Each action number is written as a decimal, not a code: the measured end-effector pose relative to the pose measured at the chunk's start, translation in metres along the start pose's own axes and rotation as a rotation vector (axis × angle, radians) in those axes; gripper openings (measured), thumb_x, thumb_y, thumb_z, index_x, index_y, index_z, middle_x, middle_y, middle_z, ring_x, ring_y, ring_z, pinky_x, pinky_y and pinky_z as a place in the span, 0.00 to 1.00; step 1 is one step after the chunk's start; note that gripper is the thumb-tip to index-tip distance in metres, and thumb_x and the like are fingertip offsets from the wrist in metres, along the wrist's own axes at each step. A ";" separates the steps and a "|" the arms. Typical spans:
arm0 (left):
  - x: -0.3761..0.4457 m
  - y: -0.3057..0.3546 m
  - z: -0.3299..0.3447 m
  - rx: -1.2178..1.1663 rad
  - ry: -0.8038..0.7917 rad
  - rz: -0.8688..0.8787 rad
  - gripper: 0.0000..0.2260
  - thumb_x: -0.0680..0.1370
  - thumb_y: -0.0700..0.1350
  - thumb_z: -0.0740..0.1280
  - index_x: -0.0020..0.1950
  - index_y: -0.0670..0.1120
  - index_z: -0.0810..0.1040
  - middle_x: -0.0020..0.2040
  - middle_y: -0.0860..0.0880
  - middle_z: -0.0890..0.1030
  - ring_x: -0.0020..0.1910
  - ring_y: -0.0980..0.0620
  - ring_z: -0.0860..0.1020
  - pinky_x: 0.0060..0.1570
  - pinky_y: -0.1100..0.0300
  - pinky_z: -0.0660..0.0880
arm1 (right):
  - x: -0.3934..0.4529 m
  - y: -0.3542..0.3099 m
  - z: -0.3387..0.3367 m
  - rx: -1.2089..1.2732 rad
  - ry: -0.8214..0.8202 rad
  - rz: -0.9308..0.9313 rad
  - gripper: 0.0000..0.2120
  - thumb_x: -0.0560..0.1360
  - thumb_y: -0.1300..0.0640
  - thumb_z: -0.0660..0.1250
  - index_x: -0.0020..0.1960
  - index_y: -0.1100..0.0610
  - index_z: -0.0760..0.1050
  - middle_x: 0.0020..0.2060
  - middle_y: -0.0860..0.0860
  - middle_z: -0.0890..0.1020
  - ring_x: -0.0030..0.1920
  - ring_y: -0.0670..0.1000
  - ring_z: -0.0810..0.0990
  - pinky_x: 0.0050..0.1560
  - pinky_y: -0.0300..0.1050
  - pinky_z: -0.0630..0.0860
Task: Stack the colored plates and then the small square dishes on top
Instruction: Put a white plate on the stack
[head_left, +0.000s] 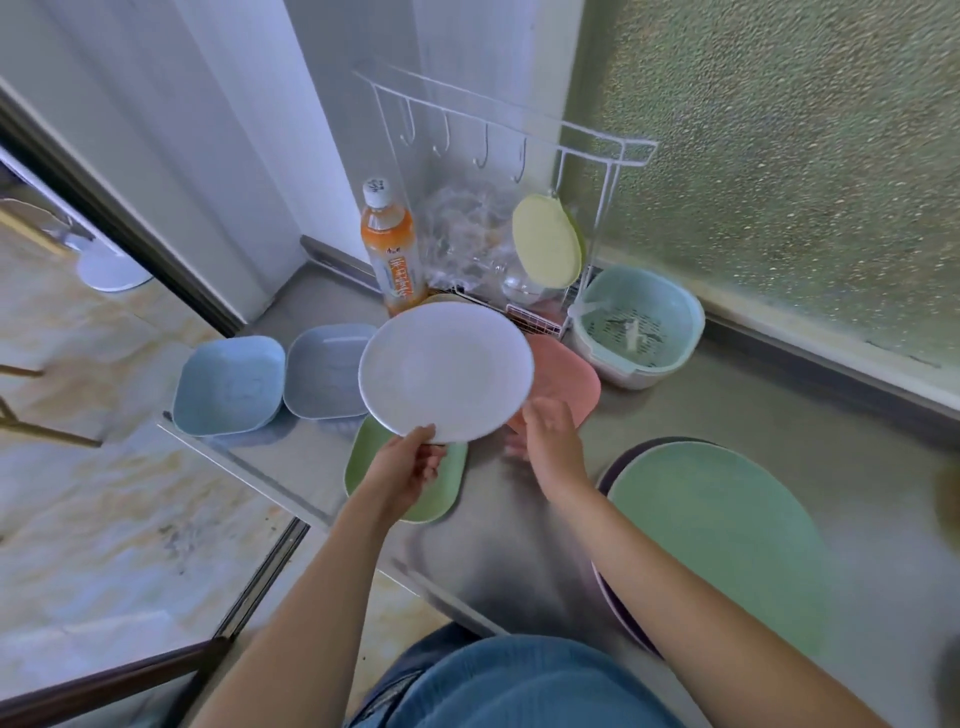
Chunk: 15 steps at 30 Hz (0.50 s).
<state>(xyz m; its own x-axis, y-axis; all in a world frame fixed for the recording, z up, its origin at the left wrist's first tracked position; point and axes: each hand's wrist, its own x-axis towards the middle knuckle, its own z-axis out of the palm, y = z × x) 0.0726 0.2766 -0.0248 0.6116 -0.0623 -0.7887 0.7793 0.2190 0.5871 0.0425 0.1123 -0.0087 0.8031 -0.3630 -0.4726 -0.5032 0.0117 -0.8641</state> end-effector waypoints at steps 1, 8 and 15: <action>-0.001 0.000 -0.005 0.022 -0.028 -0.004 0.10 0.79 0.40 0.60 0.38 0.42 0.70 0.19 0.51 0.73 0.14 0.59 0.65 0.15 0.69 0.62 | 0.006 -0.004 0.003 0.109 0.005 0.059 0.14 0.79 0.53 0.57 0.59 0.59 0.70 0.48 0.57 0.79 0.41 0.54 0.80 0.37 0.48 0.81; -0.016 -0.009 -0.009 0.132 -0.212 0.002 0.19 0.73 0.39 0.64 0.23 0.47 0.65 0.20 0.51 0.63 0.18 0.56 0.56 0.17 0.68 0.53 | 0.011 0.007 -0.031 0.039 0.249 0.042 0.05 0.78 0.60 0.58 0.53 0.56 0.69 0.47 0.56 0.79 0.31 0.54 0.76 0.22 0.42 0.73; -0.026 -0.019 0.040 0.268 -0.031 0.234 0.11 0.78 0.48 0.63 0.36 0.47 0.71 0.25 0.51 0.68 0.20 0.56 0.61 0.20 0.65 0.56 | -0.018 0.026 -0.122 -0.193 0.470 -0.145 0.10 0.78 0.60 0.59 0.59 0.58 0.71 0.44 0.58 0.81 0.41 0.59 0.79 0.41 0.56 0.78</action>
<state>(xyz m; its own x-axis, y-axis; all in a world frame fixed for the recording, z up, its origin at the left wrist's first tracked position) 0.0475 0.2350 -0.0085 0.7786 -0.0707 -0.6236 0.6231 -0.0317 0.7815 -0.0245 0.0052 -0.0012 0.6616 -0.7271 -0.1834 -0.4822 -0.2253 -0.8466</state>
